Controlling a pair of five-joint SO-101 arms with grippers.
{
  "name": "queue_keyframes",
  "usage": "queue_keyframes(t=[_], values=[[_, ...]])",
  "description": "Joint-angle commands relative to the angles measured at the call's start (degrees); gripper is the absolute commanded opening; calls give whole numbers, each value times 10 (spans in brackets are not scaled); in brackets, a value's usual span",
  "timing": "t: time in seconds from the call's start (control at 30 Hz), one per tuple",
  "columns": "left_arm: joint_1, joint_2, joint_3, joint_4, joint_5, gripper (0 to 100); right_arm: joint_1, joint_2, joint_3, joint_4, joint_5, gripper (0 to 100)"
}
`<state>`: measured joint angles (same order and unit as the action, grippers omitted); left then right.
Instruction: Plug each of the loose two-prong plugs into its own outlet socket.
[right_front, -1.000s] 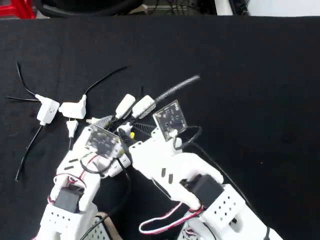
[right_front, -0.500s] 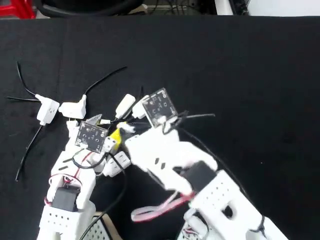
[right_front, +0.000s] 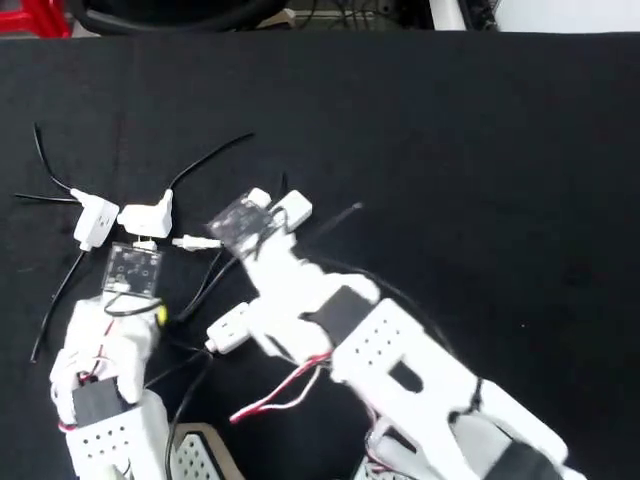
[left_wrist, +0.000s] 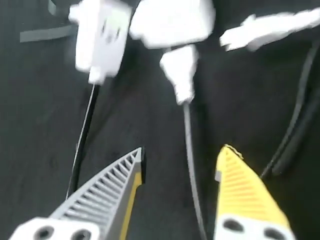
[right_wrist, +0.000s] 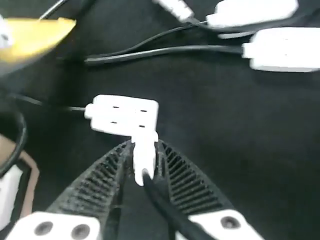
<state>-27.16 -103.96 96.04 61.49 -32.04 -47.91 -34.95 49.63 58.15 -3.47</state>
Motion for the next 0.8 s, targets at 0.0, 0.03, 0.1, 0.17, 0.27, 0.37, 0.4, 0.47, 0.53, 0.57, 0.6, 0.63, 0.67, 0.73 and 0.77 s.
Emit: queue_keyframes(t=[0.0, 0.03, 0.1, 0.17, 0.27, 0.37, 0.4, 0.47, 0.53, 0.57, 0.6, 0.63, 0.67, 0.73, 0.77], values=[[-21, -5, 5, 2, -2, 161, -13, 28, -10, -55, 0, 11], [-21, -5, 6, 1, -2, 141, -14, 39, -7, -64, 0, 11], [-21, -5, 9, 1, -2, 128, -13, 62, -8, -77, 0, 11], [-21, -5, 11, -4, -2, 130, -13, 82, -8, -95, -2, 11], [-21, -4, 13, -8, -2, 130, -13, 114, -7, -120, -25, 11], [-21, -4, 13, -7, -2, 130, -13, 135, -7, -127, -27, 11], [-21, -4, 13, -7, -2, 130, -11, 139, -7, -127, -27, 11], [-21, -4, 13, -7, -2, 130, -11, 142, -7, -127, -27, 11], [-20, -4, 13, -7, -2, 129, -11, 146, -7, -127, -27, 11], [-20, -4, 13, -7, -2, 129, -11, 146, -6, -127, -27, 11], [-20, -4, 13, -7, -2, 129, -11, 146, -5, -127, -27, 11], [-20, -4, 13, -7, -2, 128, -11, 146, -4, -127, -27, 11], [-20, -4, 13, -7, -2, 128, -11, 146, -4, -126, -27, 11], [-20, -4, 13, -7, -2, 128, -10, 147, -4, -123, -26, 11], [-20, -4, 13, -7, -2, 128, -9, 147, -3, -122, -26, 11]])
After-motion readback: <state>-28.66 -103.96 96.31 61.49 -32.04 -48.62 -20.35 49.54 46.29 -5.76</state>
